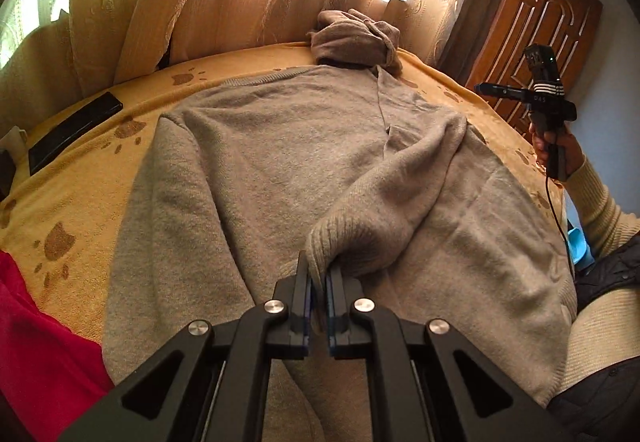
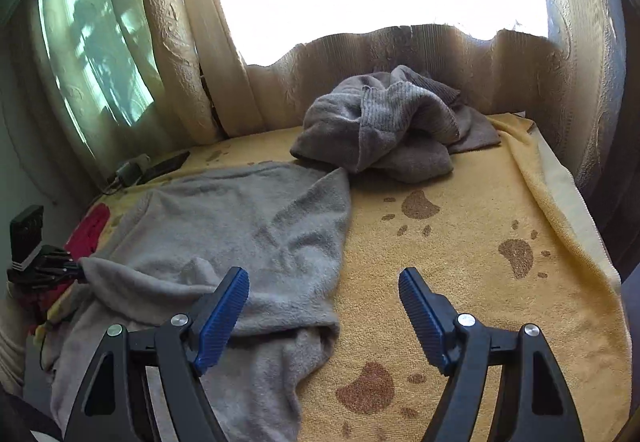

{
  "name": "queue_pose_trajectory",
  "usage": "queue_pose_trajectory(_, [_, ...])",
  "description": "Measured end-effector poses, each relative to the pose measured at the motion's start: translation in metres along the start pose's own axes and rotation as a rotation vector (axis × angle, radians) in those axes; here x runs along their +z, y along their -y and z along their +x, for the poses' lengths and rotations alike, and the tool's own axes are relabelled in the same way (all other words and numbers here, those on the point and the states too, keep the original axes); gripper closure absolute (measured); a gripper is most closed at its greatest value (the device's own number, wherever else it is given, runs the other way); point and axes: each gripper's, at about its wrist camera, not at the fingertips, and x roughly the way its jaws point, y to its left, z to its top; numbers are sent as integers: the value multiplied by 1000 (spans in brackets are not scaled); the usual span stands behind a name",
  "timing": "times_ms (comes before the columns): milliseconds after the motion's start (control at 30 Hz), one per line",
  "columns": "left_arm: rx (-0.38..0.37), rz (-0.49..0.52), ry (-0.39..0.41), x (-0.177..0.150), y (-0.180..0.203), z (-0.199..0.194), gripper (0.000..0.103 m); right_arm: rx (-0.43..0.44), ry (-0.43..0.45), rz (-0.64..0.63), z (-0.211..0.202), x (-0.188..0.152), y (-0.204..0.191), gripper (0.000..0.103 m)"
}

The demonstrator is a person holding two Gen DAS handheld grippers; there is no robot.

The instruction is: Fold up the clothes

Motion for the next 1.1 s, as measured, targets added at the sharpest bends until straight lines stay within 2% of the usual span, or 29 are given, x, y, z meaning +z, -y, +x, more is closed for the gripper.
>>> queue_pose_trajectory(67, [1,5,6,1,3,-1,95,20,32,0,-3,12,-6,24])
queue_pose_trajectory(133, [2,9,12,2,7,-1,95,8,15,-69,12,24,-20,24])
queue_pose_trajectory(267, [8,10,29,5,10,-4,95,38,-102,-184,70,35,-46,24])
queue_pose_trajectory(467, [26,-3,57,10,5,-10,95,-69,-280,-362,155,28,-64,24])
queue_pose_trajectory(533, [32,-7,67,12,3,-12,95,-78,-282,-385,166,25,-65,25])
queue_pose_trajectory(567, [35,-9,72,13,2,-13,95,-78,-280,-383,164,25,-64,27])
queue_pose_trajectory(633, [41,-13,81,15,0,-15,95,-84,-264,-367,160,25,-59,46])
queue_pose_trajectory(667, [44,-15,86,16,0,-16,95,-88,-254,-353,157,25,-56,68])
queue_pose_trajectory(700, [47,-17,91,17,-1,-17,95,-88,-245,-333,155,25,-52,79])
queue_pose_trajectory(800, [58,-20,123,26,-4,-20,95,-108,-203,-287,148,28,-43,90])
queue_pose_trajectory(967, [97,-9,193,45,-13,-33,95,-193,-74,-194,122,47,-24,91])
queue_pose_trajectory(1033, [117,-16,176,49,-20,-29,95,-213,-53,-163,115,53,-17,91])
queue_pose_trajectory(1100, [145,-44,136,50,-32,-18,95,-209,-82,-160,121,51,-13,91])
